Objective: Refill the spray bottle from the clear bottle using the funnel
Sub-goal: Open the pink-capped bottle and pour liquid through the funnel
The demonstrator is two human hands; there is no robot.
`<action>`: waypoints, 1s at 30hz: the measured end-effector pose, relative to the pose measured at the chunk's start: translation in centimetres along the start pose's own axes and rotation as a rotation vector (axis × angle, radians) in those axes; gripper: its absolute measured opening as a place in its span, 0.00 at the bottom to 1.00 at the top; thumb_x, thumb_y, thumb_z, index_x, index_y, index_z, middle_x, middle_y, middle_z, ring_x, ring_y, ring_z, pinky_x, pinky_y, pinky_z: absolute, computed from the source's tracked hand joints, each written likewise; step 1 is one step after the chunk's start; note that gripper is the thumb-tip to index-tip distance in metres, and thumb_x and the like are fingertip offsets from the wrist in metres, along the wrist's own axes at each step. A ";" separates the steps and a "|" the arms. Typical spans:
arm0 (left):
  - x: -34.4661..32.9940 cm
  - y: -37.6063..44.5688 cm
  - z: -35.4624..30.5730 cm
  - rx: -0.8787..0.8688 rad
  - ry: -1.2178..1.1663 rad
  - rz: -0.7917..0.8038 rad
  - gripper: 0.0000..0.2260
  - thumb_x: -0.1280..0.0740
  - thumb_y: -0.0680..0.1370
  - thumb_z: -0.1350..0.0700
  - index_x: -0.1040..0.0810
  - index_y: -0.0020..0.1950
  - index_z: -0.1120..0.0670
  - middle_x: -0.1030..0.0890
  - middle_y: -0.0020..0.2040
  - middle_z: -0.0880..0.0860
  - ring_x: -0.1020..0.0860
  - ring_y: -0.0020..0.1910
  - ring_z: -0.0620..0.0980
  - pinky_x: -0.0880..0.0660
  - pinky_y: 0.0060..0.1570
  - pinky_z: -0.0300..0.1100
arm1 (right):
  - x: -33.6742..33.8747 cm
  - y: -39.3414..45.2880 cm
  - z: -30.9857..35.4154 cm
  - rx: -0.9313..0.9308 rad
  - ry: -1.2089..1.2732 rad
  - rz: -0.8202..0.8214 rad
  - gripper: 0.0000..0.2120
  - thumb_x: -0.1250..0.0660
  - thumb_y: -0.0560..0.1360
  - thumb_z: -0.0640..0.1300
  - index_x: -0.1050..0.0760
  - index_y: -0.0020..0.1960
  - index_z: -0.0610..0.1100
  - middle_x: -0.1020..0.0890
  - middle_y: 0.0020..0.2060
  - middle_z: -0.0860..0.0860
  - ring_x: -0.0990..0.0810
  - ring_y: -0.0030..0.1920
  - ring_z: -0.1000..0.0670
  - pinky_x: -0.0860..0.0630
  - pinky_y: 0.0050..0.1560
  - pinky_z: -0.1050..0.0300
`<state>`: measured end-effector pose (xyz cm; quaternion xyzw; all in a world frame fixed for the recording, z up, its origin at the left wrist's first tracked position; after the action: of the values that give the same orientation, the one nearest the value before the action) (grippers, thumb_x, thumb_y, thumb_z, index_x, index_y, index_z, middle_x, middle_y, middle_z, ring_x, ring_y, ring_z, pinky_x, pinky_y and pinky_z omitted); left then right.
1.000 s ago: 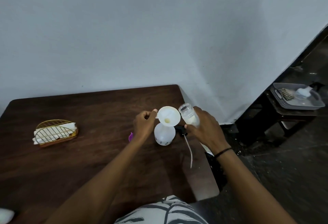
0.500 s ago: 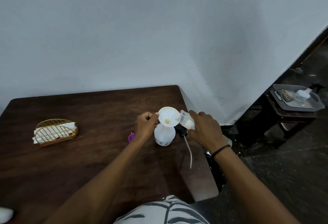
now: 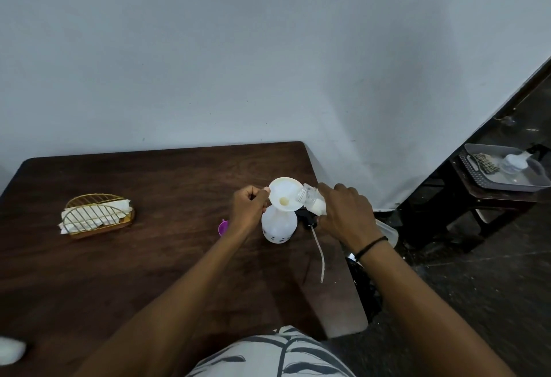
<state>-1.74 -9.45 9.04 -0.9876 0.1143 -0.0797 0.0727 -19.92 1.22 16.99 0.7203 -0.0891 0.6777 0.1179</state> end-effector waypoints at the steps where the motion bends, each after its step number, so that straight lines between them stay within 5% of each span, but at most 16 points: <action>1: 0.0 0.0 0.0 0.002 0.000 0.000 0.14 0.31 0.78 0.56 0.24 0.32 0.57 0.22 0.28 0.50 0.24 0.28 0.46 0.26 0.35 0.42 | 0.1 0.0 0.1 0.002 -0.003 0.001 0.28 0.30 0.69 0.51 0.31 0.68 0.49 0.22 0.51 0.46 0.22 0.50 0.43 0.31 0.42 0.53; 16: 0.2 0.1 0.2 -0.007 0.012 -0.011 0.15 0.31 0.78 0.55 0.25 0.31 0.55 0.22 0.27 0.49 0.24 0.28 0.45 0.27 0.35 0.42 | 0.7 -0.2 0.5 0.016 -0.029 0.004 0.28 0.30 0.70 0.51 0.31 0.68 0.50 0.22 0.51 0.46 0.22 0.51 0.43 0.35 0.42 0.54; 30: -0.1 0.1 0.3 -0.001 -0.006 -0.003 0.14 0.31 0.78 0.56 0.24 0.32 0.57 0.21 0.27 0.49 0.24 0.28 0.44 0.26 0.35 0.42 | 1.5 -0.5 0.6 0.006 -0.019 0.009 0.29 0.29 0.70 0.51 0.31 0.69 0.50 0.21 0.52 0.46 0.22 0.53 0.42 0.29 0.47 0.52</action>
<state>-1.79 -9.49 8.73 -0.9880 0.1124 -0.0770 0.0724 -19.11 1.56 18.39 0.7268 -0.0914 0.6715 0.1119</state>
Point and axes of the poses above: each hand's wrist, its own y-axis towards the middle knuckle, its own x-axis out of the back of the hand, z = x × y, the point moved 10 cm from there along y, towards the middle knuckle
